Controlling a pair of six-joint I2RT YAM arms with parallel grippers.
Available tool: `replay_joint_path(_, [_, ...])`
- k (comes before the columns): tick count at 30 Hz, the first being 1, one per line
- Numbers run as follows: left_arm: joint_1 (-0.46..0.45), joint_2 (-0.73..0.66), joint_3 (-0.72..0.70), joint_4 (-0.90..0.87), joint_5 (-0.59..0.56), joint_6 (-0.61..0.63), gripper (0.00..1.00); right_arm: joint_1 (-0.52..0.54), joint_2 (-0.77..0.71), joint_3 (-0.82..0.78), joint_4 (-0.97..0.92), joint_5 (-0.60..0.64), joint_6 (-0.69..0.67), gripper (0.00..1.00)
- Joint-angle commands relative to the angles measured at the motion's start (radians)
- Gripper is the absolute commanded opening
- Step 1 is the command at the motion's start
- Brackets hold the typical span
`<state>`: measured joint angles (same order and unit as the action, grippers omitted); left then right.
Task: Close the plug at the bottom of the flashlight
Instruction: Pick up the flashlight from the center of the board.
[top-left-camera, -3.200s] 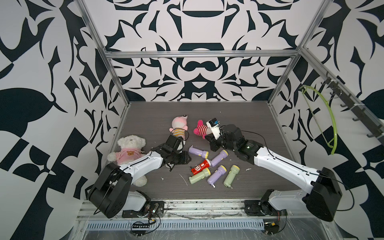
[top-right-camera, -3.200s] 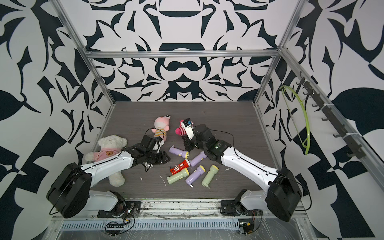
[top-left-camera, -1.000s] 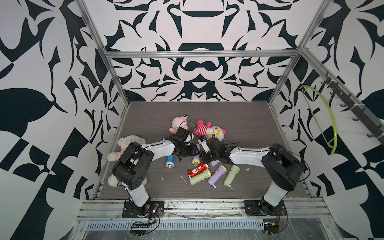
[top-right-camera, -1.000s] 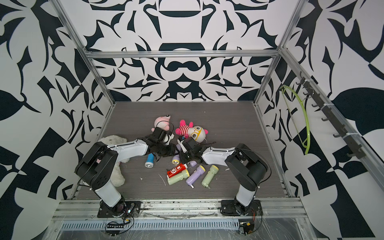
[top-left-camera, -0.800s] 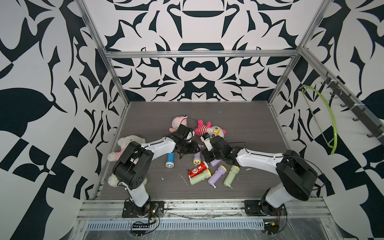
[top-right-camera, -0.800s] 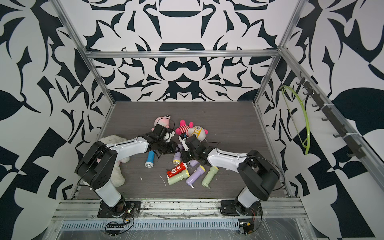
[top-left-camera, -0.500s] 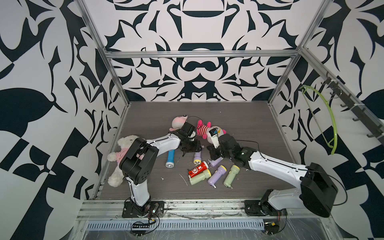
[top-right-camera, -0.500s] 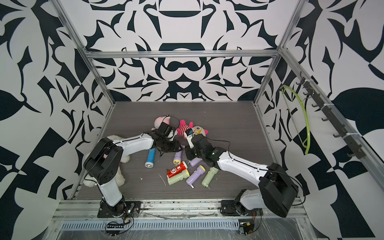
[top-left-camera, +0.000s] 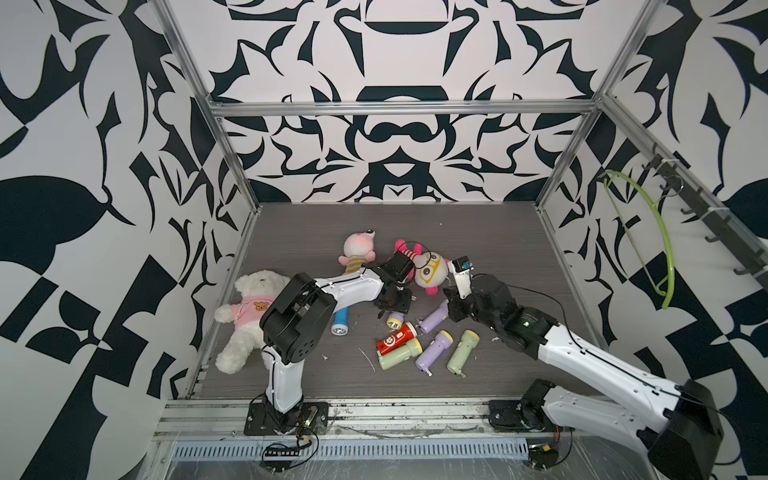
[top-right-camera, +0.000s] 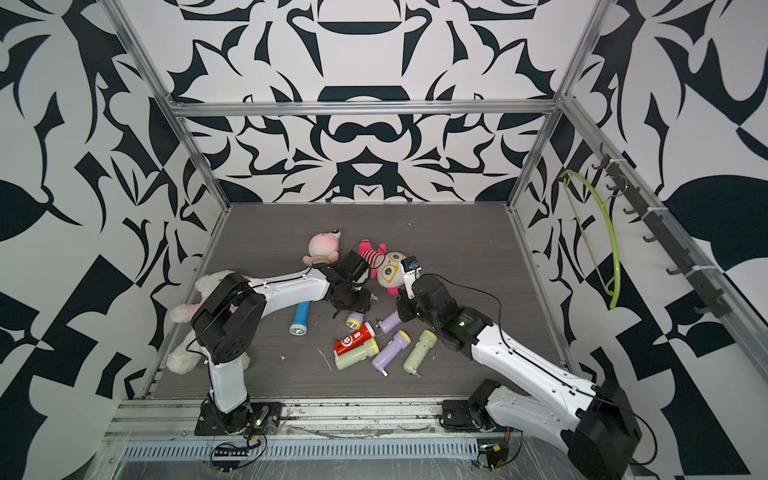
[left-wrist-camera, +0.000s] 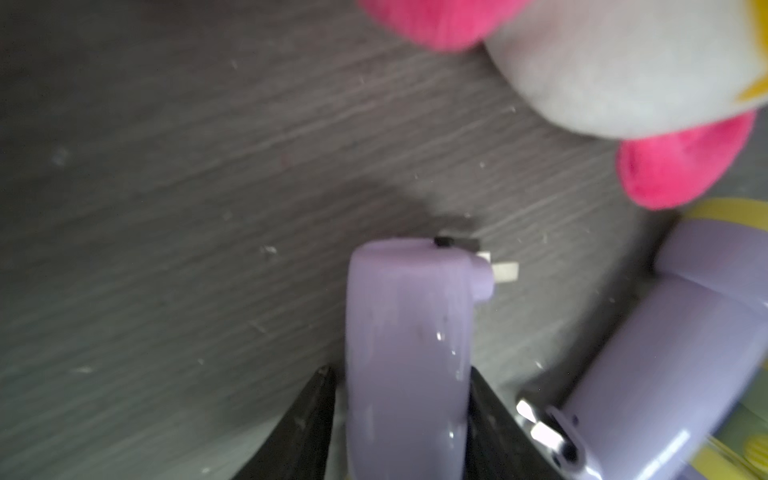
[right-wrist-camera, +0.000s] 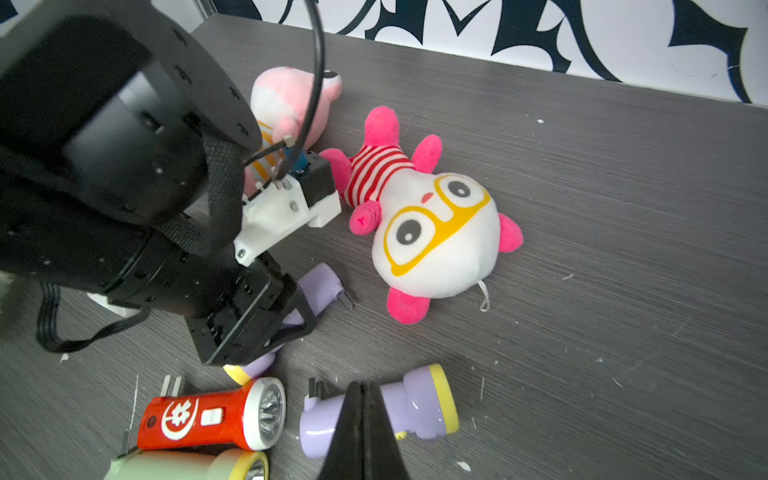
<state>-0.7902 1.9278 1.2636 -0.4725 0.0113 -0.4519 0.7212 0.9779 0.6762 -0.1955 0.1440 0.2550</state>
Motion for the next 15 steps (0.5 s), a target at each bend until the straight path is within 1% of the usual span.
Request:
replay_joint_path(1, [-0.021, 0.056, 0.033, -0.078, -0.062, 0.024, 0.4, -0.008, -0.062, -0.015, -0.051, 0.061, -0.002, 0.02])
replay_joint_path(2, [-0.024, 0.062, 0.038, -0.08, -0.06, 0.024, 0.3, -0.012, -0.078, -0.023, -0.058, 0.07, 0.002, 0.03])
replay_joint_path(3, [-0.027, 0.064, 0.042, -0.078, -0.059, 0.023, 0.23, -0.015, -0.092, -0.027, -0.064, 0.073, 0.004, 0.03])
replay_joint_path(4, [-0.031, 0.063, 0.042, -0.075, -0.06, 0.022, 0.19, -0.018, -0.106, -0.03, -0.074, 0.074, 0.008, 0.04])
replay_joint_path(7, [-0.032, 0.039, 0.03, -0.055, -0.061, 0.021, 0.12, -0.027, -0.137, -0.028, -0.102, 0.084, 0.011, 0.04])
replay_joint_path(9, [-0.032, 0.017, 0.026, -0.049, -0.069, 0.032, 0.05, -0.031, -0.154, -0.024, -0.116, 0.087, 0.009, 0.04])
replay_joint_path(11, [-0.032, -0.014, 0.022, -0.045, -0.08, 0.047, 0.0, -0.035, -0.164, -0.021, -0.126, 0.091, 0.008, 0.05])
replay_joint_path(15, [-0.032, -0.102, -0.011, -0.015, -0.108, 0.074, 0.0, -0.037, -0.166, -0.015, -0.128, 0.088, 0.012, 0.05])
